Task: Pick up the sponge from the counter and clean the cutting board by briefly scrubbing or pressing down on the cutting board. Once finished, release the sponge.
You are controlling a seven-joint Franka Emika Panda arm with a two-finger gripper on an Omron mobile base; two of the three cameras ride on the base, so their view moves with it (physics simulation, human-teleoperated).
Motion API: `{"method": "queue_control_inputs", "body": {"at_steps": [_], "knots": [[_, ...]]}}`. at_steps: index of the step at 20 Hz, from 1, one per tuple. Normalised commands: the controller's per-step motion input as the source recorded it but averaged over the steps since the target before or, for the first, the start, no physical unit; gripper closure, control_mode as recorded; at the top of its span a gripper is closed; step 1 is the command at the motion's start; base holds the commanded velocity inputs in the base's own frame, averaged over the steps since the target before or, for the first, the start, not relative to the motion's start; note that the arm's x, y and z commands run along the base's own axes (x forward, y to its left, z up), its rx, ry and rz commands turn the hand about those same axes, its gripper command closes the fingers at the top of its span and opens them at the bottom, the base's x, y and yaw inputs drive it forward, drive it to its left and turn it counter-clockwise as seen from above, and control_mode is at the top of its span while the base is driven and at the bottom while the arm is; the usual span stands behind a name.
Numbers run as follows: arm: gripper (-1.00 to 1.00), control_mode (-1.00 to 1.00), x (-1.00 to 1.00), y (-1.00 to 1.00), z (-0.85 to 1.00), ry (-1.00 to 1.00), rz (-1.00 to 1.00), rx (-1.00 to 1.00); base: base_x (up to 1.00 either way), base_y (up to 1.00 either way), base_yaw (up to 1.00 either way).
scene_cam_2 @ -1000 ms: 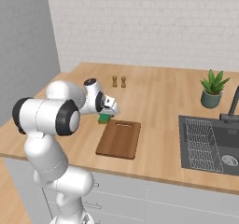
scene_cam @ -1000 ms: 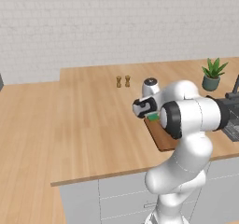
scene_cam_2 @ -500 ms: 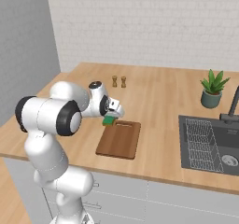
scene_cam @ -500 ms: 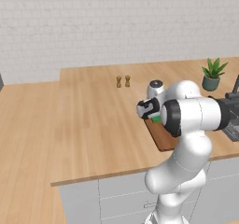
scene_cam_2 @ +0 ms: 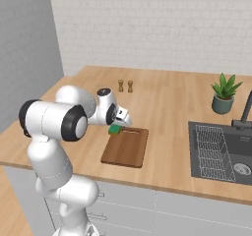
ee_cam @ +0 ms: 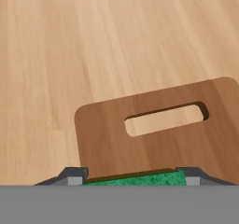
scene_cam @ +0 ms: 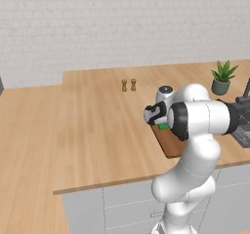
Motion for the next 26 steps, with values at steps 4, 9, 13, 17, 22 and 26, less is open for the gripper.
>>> {"method": "queue_control_inputs", "body": {"at_steps": [4,9,13,17,22,26], "knots": [[1.00,-1.00,0.00,0.00,-0.04,0.00,-0.06,0.02,0.00,0.00,0.00],[1.00,-1.00,0.00,0.00,-0.11,0.00,-0.04,0.00,0.00,0.00,0.00],[1.00,-1.00,-0.04,0.00,-0.13,0.00,0.00,0.00,0.00,0.00,0.00],[1.00,-1.00,-0.03,0.00,-0.17,-0.01,0.00,0.00,0.00,0.00,0.00],[1.00,-1.00,0.00,0.00,-0.05,-0.11,0.01,0.00,0.00,0.00,0.00],[1.00,-1.00,0.00,0.00,0.00,-0.17,0.06,0.00,0.00,0.00,0.00]]}}
